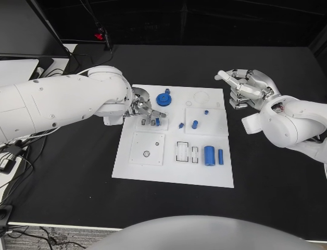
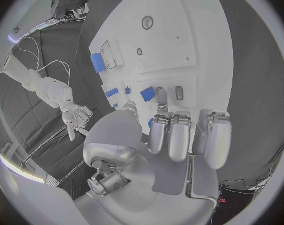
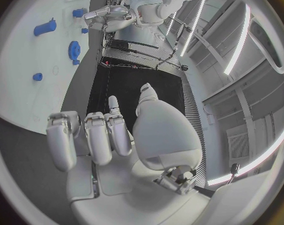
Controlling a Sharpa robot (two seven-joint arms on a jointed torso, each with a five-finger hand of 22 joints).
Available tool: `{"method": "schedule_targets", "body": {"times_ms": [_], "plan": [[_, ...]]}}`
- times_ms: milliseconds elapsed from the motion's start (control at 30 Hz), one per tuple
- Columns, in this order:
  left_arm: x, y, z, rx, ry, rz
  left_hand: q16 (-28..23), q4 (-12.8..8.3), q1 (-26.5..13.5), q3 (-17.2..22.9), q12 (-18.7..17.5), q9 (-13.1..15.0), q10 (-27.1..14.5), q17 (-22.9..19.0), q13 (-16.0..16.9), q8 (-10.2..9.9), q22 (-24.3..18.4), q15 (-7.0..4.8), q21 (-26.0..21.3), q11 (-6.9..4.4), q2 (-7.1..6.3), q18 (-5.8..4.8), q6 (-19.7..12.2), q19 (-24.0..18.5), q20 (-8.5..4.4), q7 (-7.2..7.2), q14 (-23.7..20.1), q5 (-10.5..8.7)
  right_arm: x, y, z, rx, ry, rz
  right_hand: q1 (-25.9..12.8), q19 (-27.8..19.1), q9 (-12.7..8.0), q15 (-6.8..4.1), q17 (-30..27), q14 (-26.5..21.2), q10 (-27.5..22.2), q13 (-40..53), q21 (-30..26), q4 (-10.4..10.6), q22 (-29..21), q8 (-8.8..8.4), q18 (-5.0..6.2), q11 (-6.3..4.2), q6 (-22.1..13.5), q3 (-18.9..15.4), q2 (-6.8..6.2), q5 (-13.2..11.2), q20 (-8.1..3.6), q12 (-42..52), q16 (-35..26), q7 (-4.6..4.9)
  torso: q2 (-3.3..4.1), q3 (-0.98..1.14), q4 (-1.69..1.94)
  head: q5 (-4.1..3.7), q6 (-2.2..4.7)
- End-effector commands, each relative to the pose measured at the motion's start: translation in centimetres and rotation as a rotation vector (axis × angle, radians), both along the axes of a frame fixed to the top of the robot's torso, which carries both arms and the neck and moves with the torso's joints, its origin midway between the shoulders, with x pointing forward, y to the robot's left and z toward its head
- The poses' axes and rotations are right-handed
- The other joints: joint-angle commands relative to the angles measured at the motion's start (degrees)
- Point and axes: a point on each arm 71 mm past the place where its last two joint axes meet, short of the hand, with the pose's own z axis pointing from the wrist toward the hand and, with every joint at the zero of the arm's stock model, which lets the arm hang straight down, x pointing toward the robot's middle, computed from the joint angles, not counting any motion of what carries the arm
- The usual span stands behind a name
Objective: Assemble the parts on the task board
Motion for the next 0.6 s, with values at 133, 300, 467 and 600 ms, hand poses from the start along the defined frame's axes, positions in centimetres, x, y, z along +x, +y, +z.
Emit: {"method": "schedule_targets", "body": {"times_ms": [133,300,467,600], "plan": [[0.0,-0.6,-0.1,-0.001,0.017,-0.012,0.0,0.0,1.2,-0.4,0.2,0.3,6.0,15.1,15.1,-0.6,15.1,-0.46,0.2,-0.25,0.09,-0.8,0.4,6.0,-0.55,-0.09,6.0,0.45,0.1,0.1,-0.1,-0.001,0.02,0.002,-0.1,6.2,-0.1,0.08,15.1,6.1,6.1,15.1,0.2,0.0,15.1,0.31,-0.38,0.05,-0.1,-0.4,0.46,0.3,0.03,0.1,0.1,2.31,0.03,0.0,0.12,-0.15,-0.14],[0.1,-0.9,-0.2,0.0,0.017,-0.013,0.0,0.0,3.2,-0.1,0.2,1.1,6.0,15.1,15.1,-1.4,15.1,-0.57,0.2,-0.36,1.15,-0.8,0.6,6.0,-0.67,-0.2,6.0,0.97,0.1,0.2,-0.3,-0.003,0.027,0.002,0.0,6.2,-0.2,0.09,15.1,6.1,6.1,15.1,0.2,0.0,15.1,0.31,-0.38,0.06,-0.2,-0.4,0.53,0.4,0.03,0.1,0.1,2.32,0.01,-0.04,-0.04,-0.12,-0.27],[0.1,-1.3,-0.2,0.0,0.017,-0.016,0.0,0.0,5.8,0.0,0.2,2.0,6.0,15.1,15.1,-2.4,15.1,-0.71,0.2,-0.49,1.34,-0.8,0.8,6.0,-0.8,-0.34,6.0,2.31,0.1,0.2,-0.3,-0.004,0.032,0.0,0.0,6.2,-0.2,0.1,15.1,6.1,6.1,15.1,0.2,0.0,15.1,0.32,-0.38,0.07,-0.3,-0.3,0.6,0.5,0.04,0.1,0.1,2.34,0.01,0.01,0.09,-0.36,-0.37],[0.1,-1.4,-0.3,0.003,0.021,-0.019,0.0,0.0,7.8,0.2,0.2,2.7,6.0,15.1,15.1,-3.1,15.1,-0.83,0.2,-0.61,1.46,-0.8,1.0,6.0,-0.91,-0.46,6.0,3.9,0.1,0.3,-0.4,-0.005,0.034,-0.001,0.1,6.2,-0.3,0.11,15.1,6.1,6.1,15.1,0.2,0.0,15.1,0.35,-0.38,0.09,-0.4,-0.3,0.67,0.7,0.05,0.1,0.1,2.36,0.0,0.04,0.02,-0.46,-0.48]]}}
